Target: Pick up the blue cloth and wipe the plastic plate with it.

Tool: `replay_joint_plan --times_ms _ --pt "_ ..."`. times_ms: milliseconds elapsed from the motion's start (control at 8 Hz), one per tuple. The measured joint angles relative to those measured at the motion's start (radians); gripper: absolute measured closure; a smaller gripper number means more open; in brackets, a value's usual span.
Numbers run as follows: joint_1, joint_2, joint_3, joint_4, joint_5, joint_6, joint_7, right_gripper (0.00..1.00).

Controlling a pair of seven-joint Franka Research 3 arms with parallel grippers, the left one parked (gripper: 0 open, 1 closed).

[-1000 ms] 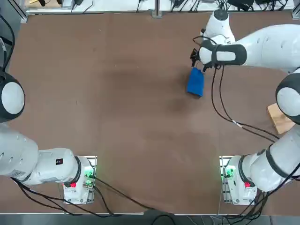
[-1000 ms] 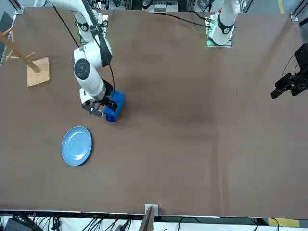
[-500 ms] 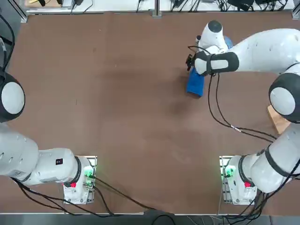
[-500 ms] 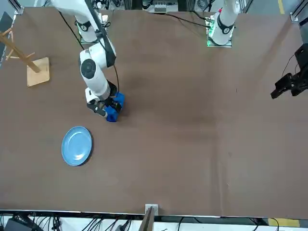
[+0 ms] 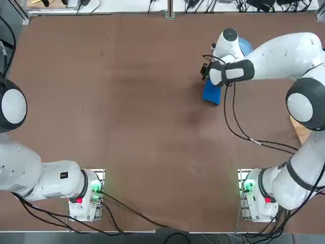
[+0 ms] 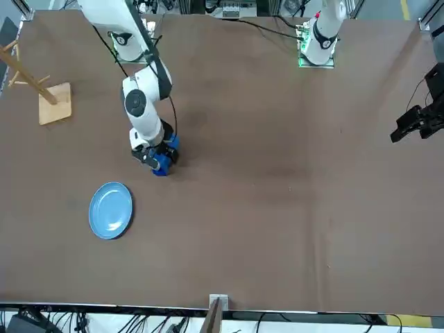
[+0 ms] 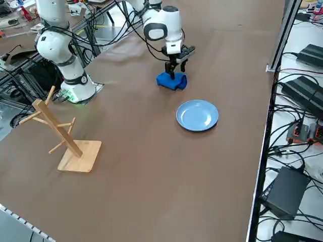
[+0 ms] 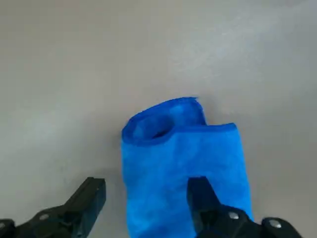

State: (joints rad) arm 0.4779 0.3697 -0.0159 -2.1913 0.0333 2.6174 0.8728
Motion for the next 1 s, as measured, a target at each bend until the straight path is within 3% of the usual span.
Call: replay_joint_plan --times_ms 1000 --pt "-0.001 0.0 -0.003 -0.043 0.0 0.01 0.026 0.0"
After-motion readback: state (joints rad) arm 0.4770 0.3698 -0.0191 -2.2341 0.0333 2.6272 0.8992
